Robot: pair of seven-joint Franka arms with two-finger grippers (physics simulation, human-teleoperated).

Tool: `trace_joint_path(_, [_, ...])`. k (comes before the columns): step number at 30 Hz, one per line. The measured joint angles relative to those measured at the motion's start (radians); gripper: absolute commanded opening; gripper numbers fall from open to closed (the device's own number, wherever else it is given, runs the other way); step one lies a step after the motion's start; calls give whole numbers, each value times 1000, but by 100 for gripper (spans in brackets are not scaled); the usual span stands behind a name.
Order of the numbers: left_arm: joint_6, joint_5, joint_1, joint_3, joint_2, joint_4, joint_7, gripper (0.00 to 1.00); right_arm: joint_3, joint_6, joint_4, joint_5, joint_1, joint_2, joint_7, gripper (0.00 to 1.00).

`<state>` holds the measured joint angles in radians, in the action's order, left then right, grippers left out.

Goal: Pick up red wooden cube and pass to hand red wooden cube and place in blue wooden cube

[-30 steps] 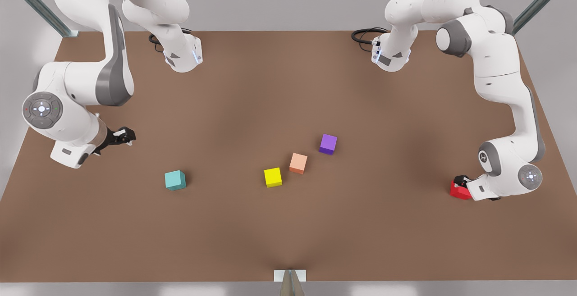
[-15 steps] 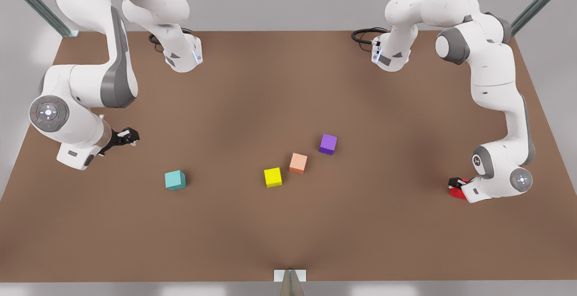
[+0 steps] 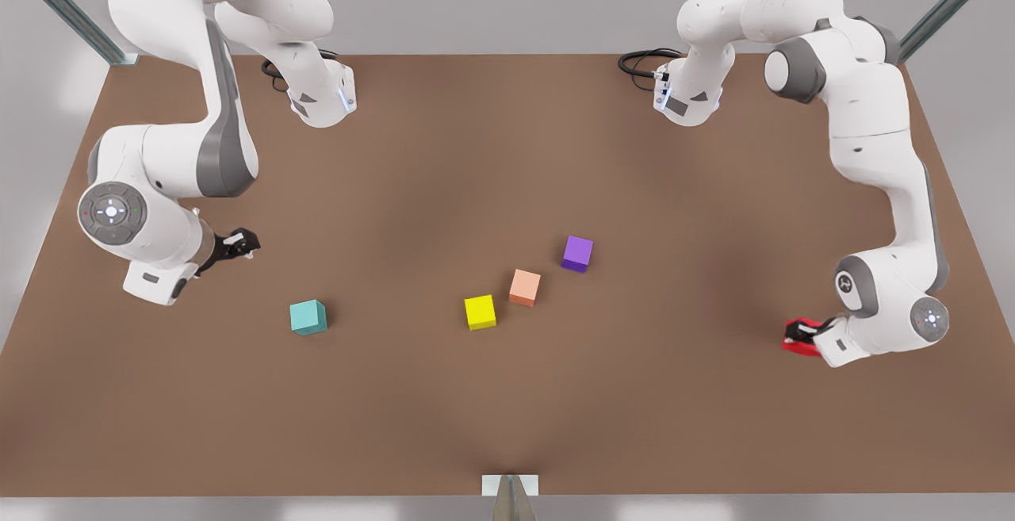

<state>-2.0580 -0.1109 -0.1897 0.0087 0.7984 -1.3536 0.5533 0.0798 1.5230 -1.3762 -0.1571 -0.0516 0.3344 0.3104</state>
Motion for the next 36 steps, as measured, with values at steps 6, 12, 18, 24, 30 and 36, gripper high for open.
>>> trace_joint_path(6, [243,-255,7,-464,40,158,-155,74,5,37,123,472,22,204,103,100])
trace_joint_path(12, [132,-539,145,-622,136,207,-329,75,10,86,185,978,-12,372,295,100])
trace_joint_path(18, [28,-838,167,-641,189,249,-452,75,21,171,182,1214,-36,446,571,100])
trace_joint_path(24, [-14,-940,196,-647,206,265,-512,75,98,215,187,1348,-51,512,858,100])
trace_joint_path(30, [-30,-962,207,-647,208,267,-546,75,124,279,188,1405,-94,521,1062,100])
trace_joint_path(36, [-32,-964,213,-646,220,266,-548,75,125,379,206,1434,-149,537,1202,100])
